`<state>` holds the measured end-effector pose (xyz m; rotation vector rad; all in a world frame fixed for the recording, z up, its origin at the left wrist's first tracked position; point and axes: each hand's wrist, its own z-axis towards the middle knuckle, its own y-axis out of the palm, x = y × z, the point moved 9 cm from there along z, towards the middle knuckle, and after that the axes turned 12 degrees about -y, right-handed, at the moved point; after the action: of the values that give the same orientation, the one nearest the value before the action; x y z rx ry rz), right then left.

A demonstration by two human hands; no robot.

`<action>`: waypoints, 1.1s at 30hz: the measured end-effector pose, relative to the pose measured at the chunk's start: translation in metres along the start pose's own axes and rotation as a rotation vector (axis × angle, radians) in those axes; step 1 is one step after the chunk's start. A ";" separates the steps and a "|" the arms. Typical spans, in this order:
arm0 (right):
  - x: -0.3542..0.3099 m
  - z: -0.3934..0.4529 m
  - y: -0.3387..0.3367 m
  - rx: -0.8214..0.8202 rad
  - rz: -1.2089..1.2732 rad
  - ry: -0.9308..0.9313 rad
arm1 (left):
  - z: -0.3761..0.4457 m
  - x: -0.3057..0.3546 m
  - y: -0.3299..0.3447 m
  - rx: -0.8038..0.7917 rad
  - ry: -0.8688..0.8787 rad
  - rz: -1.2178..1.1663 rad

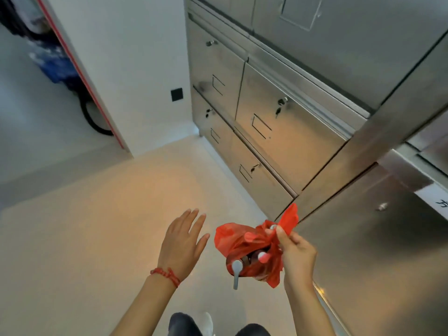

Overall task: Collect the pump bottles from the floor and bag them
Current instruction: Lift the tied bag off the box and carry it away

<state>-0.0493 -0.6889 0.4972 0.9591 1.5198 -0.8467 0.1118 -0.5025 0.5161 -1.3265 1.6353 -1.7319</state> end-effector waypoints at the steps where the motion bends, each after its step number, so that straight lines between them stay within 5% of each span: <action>1: -0.001 0.007 0.017 -0.017 -0.014 -0.004 | 0.009 -0.010 -0.005 0.008 -0.019 0.000; 20: 0.001 0.197 0.278 -0.353 -0.154 0.039 | 0.253 -0.110 -0.049 0.007 -0.338 0.063; 33: 0.001 0.324 0.444 -0.400 -0.141 0.096 | 0.434 -0.176 -0.084 -0.008 -0.426 0.042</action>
<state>0.4867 -0.7947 0.4406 0.6103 1.7714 -0.5671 0.5804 -0.5721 0.4708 -1.5262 1.4133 -1.3041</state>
